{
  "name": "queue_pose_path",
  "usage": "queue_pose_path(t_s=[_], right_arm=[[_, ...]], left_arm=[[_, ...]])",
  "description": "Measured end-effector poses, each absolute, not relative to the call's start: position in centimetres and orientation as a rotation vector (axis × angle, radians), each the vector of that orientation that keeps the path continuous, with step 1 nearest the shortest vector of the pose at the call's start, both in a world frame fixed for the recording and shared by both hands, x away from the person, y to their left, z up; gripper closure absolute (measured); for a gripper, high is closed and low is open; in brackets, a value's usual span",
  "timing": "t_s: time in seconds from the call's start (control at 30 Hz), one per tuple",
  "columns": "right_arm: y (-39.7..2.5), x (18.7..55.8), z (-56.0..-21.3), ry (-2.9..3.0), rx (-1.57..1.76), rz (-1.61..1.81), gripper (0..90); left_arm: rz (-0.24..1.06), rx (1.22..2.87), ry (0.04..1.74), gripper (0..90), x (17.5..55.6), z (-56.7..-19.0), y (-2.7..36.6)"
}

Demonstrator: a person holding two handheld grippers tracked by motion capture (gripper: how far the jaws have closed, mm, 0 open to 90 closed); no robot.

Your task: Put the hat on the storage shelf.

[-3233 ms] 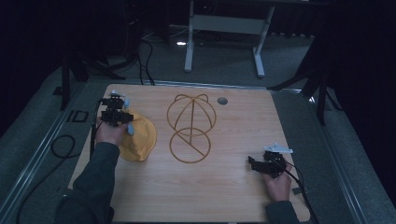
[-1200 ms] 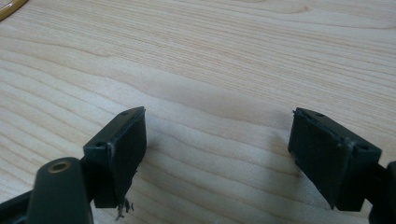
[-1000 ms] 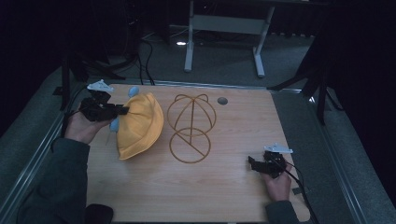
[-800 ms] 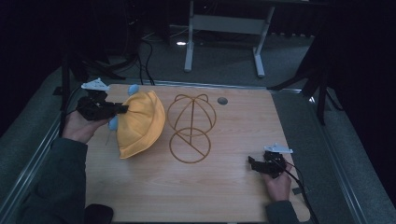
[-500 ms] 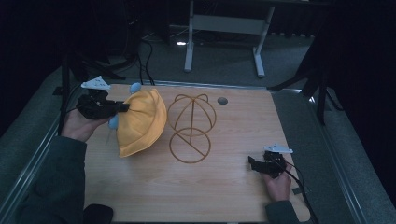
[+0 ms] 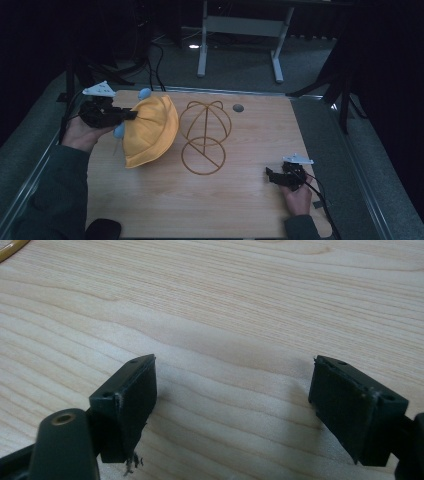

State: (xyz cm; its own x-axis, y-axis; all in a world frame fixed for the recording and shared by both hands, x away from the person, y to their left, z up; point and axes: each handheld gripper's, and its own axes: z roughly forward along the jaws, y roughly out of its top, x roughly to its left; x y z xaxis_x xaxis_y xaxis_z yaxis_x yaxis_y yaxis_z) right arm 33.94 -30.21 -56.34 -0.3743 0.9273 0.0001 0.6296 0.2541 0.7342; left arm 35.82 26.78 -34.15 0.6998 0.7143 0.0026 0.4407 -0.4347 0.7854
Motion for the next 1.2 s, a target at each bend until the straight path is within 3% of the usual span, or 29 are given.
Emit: queue_pose_path(t_s=[1.2], right_arm=[[-30.2,33.9,-56.3,2.095,1.415,0.917,19.2]], left_arm=[[0.387,1.973,0.805,84.8,34.6,-32.7,27.9]])
